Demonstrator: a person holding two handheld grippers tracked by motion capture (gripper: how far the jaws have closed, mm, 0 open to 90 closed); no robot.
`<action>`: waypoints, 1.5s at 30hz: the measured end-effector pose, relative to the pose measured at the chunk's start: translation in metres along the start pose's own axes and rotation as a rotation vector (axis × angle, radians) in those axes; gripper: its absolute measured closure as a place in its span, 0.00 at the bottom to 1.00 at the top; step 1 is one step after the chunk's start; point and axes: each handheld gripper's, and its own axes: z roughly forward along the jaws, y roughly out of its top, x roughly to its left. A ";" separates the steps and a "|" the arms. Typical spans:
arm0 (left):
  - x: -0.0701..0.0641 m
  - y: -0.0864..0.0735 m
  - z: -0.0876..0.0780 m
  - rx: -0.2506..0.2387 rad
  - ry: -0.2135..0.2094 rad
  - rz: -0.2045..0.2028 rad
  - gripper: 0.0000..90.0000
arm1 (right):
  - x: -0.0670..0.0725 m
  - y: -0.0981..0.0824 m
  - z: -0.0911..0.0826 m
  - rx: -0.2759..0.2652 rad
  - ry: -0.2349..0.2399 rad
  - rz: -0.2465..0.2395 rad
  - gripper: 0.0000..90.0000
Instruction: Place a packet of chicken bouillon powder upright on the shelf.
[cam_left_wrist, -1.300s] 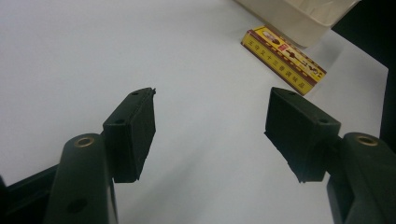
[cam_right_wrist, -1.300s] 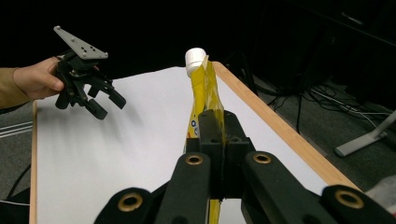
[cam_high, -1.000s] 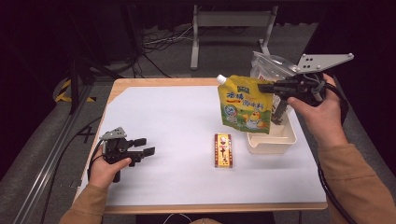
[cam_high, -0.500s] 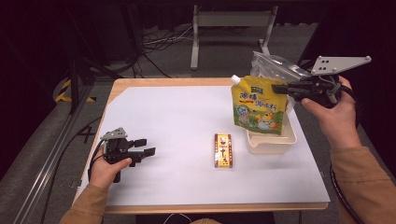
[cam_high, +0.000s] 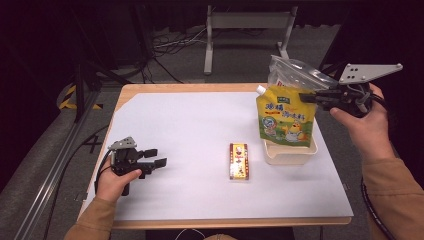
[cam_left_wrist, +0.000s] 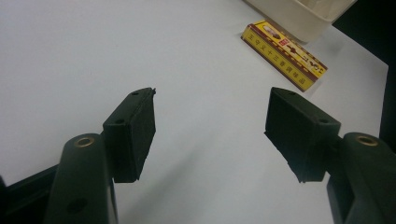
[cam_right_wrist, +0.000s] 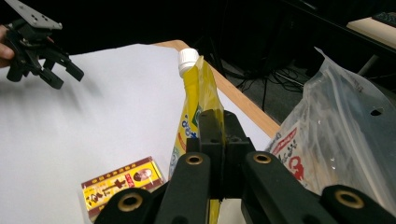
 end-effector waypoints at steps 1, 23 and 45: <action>0.000 0.000 0.000 0.001 0.000 0.001 0.38 | -0.001 -0.001 0.000 0.003 -0.001 -0.001 1.00; 0.000 -0.001 0.002 0.005 -0.003 -0.002 0.38 | -0.020 -0.022 0.012 0.023 -0.012 -0.021 1.00; 0.000 -0.001 0.005 0.013 -0.004 -0.005 0.38 | -0.024 -0.072 0.019 -0.039 -0.002 0.078 1.00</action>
